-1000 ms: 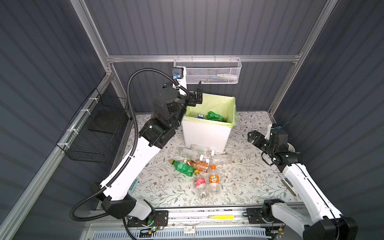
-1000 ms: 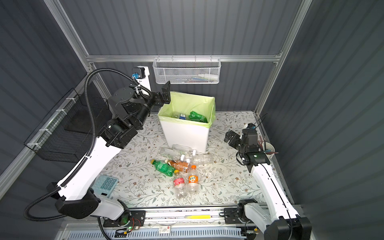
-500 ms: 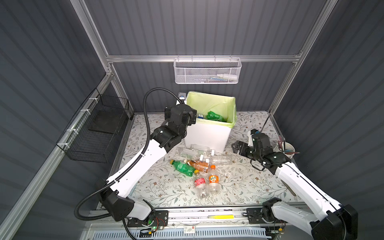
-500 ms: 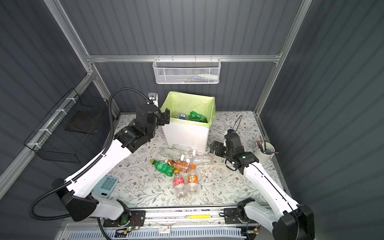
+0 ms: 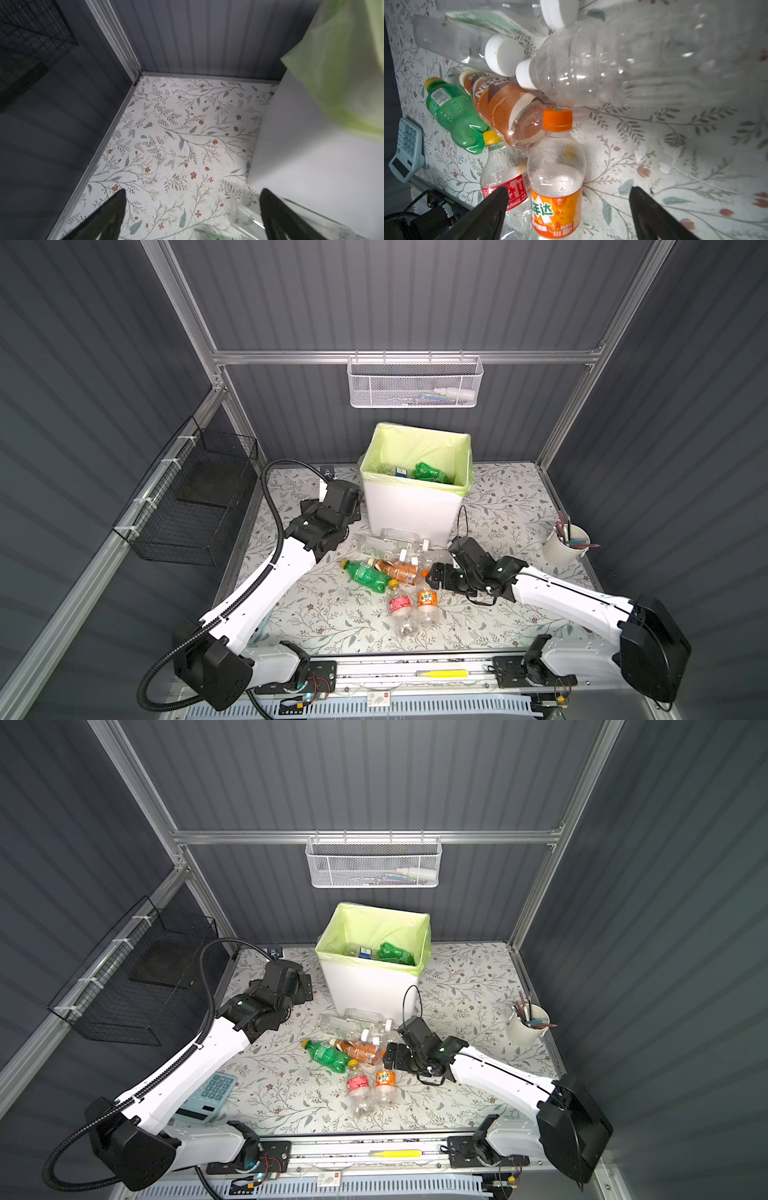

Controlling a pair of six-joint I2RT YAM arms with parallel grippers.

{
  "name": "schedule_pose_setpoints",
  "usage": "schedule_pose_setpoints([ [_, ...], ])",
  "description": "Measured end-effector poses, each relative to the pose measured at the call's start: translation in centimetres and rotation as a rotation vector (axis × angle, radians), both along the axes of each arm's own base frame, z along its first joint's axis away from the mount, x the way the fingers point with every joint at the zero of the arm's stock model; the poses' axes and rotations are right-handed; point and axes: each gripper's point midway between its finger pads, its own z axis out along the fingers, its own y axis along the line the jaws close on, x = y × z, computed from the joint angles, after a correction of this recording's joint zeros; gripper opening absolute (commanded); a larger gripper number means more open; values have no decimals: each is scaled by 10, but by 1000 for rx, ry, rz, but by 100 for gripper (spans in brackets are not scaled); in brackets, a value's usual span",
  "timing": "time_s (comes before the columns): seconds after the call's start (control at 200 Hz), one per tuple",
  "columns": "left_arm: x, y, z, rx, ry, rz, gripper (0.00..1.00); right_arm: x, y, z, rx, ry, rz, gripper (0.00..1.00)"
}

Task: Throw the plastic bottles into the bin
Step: 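Lower the right gripper onto the orange-capped clear bottle while the left withdraws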

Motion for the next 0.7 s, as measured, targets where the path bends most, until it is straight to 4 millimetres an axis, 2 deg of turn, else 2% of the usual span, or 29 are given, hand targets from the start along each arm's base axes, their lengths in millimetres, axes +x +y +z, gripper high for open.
schedule_pose_setpoints([
  [0.15,-9,6,-19,-6,41,26,100,-9,11,-13,-15,48,32,90],
  [0.345,-21,14,-33,-23,64,55,100,-9,18,-25,-42,87,40,82],
  [0.585,-25,19,-40,-35,75,78,100,-9,22,-31,-45,107,47,71],
  [0.7,-26,20,-43,-38,80,83,100,-9,22,-31,-42,108,48,62],
])
